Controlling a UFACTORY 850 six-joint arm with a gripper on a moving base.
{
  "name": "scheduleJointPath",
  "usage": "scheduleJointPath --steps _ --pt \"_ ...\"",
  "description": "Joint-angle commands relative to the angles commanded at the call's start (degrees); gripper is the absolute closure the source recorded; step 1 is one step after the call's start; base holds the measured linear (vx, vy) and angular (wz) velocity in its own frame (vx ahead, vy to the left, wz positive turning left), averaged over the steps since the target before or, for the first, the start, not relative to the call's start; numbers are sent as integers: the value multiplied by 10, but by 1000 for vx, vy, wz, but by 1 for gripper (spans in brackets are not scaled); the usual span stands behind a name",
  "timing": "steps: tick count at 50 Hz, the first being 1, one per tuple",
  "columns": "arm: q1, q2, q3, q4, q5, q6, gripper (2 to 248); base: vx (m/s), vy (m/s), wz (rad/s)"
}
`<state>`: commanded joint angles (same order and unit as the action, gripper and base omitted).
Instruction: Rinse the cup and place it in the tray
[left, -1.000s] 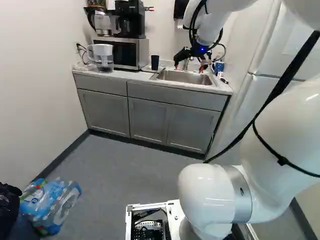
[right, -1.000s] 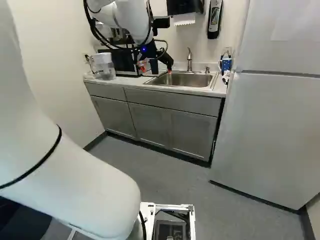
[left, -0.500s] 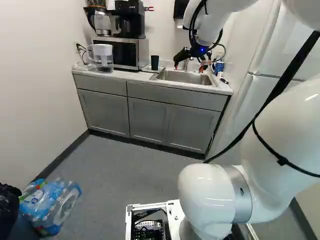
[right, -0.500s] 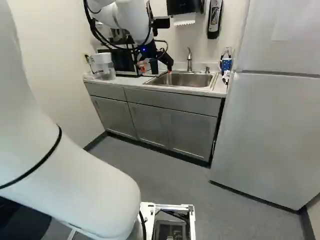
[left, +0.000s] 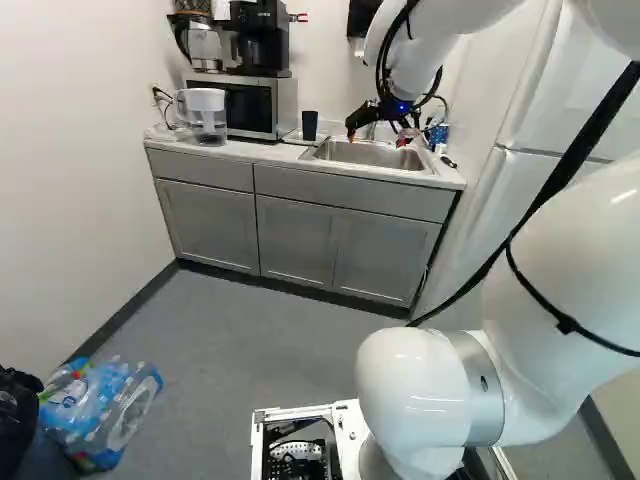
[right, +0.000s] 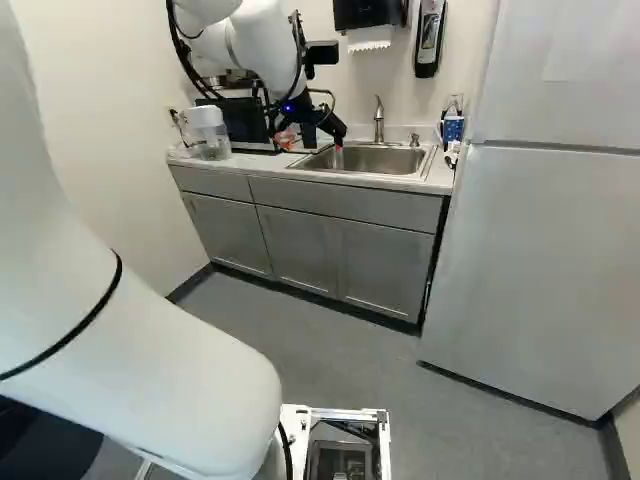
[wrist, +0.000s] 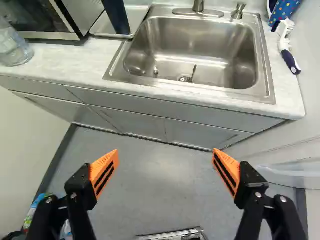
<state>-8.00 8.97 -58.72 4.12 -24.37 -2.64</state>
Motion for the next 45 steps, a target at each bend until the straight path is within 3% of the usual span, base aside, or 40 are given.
scheduleJointPath --steps 22,45 --pt "8 7 52 -4 72 3 3 0 0 0" --pt "19 17 130 -10 179 6 3 0 0 0"
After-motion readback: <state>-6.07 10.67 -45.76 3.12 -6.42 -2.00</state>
